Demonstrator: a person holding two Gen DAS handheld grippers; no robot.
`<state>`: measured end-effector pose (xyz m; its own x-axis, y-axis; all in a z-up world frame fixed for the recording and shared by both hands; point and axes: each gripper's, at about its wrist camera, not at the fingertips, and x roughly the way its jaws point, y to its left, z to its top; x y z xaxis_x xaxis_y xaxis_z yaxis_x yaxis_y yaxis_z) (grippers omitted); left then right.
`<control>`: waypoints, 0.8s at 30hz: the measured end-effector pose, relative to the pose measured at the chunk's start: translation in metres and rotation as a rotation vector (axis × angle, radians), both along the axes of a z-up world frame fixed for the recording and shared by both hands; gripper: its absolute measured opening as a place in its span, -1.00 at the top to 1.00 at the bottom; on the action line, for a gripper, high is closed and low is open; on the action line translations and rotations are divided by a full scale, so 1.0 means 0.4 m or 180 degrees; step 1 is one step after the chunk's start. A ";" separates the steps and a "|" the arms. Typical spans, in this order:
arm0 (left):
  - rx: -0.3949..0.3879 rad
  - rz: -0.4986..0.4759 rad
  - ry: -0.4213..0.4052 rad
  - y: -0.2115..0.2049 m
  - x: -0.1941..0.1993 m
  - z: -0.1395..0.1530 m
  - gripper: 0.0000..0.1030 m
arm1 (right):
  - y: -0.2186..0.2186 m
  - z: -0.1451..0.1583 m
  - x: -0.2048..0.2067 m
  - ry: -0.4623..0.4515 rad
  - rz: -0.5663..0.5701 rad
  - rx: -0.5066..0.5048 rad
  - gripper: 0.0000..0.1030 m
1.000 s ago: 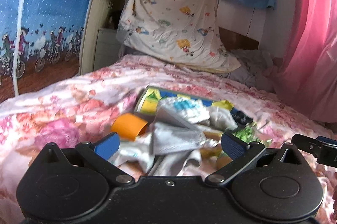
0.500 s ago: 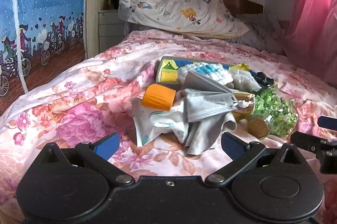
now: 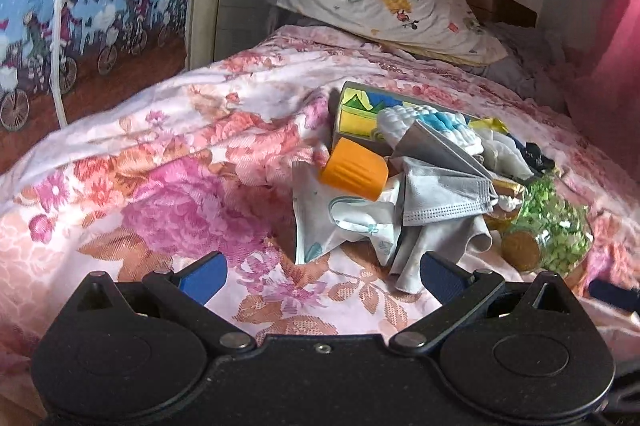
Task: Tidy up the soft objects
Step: 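Move both grippers back over the remaining pile of soft items, then move the left gripper to the white printed mask while the right gripper approaches the white cloth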
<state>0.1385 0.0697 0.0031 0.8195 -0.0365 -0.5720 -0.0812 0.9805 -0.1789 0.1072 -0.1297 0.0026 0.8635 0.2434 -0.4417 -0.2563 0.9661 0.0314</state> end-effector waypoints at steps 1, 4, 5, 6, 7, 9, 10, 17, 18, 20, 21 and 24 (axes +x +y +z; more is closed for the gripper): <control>-0.0011 -0.0002 0.0005 0.002 0.003 0.000 -0.98 | 0.006 -0.003 0.000 0.0009 0.0026 -0.0006 -0.99; 0.0026 -0.0029 -0.0002 -0.001 0.013 0.001 -0.98 | 0.030 -0.014 -0.003 0.0026 0.0108 -0.0038 -0.99; 0.0037 -0.0044 -0.0006 -0.002 0.016 0.002 -0.98 | 0.036 -0.017 -0.004 0.0029 0.0140 -0.0051 -0.99; 0.0033 -0.0055 -0.0009 -0.003 0.020 0.002 -0.98 | 0.046 -0.022 0.000 0.0032 0.0169 -0.0063 -0.99; 0.0020 -0.0065 -0.0007 -0.003 0.024 0.002 -0.98 | 0.050 -0.022 -0.001 0.0037 0.0195 -0.0070 -0.99; -0.0009 -0.0067 0.0003 -0.002 0.031 0.000 -0.98 | 0.056 -0.022 -0.006 0.0044 0.0231 -0.0066 -0.99; -0.0022 -0.0064 0.0011 -0.001 0.035 -0.001 -0.98 | 0.059 -0.023 -0.006 0.0045 0.0239 -0.0061 -0.99; -0.0024 -0.0042 0.0077 0.006 0.062 -0.011 -0.98 | 0.050 -0.027 0.010 0.0087 0.0267 0.0036 -0.99; -0.0028 -0.0041 0.0088 0.008 0.068 -0.012 -0.98 | 0.048 -0.028 0.015 0.0095 0.0269 0.0052 -0.99; -0.0045 -0.0066 0.0102 0.013 0.081 -0.012 -0.98 | 0.047 -0.028 0.020 0.0112 0.0289 0.0091 -0.99; -0.0048 -0.0072 0.0110 0.015 0.087 -0.013 -0.98 | 0.045 -0.027 0.026 0.0120 0.0305 0.0119 -0.99; -0.0065 -0.0097 0.0147 0.023 0.108 -0.018 -0.98 | 0.047 -0.025 0.058 0.0183 0.0343 0.0243 -0.99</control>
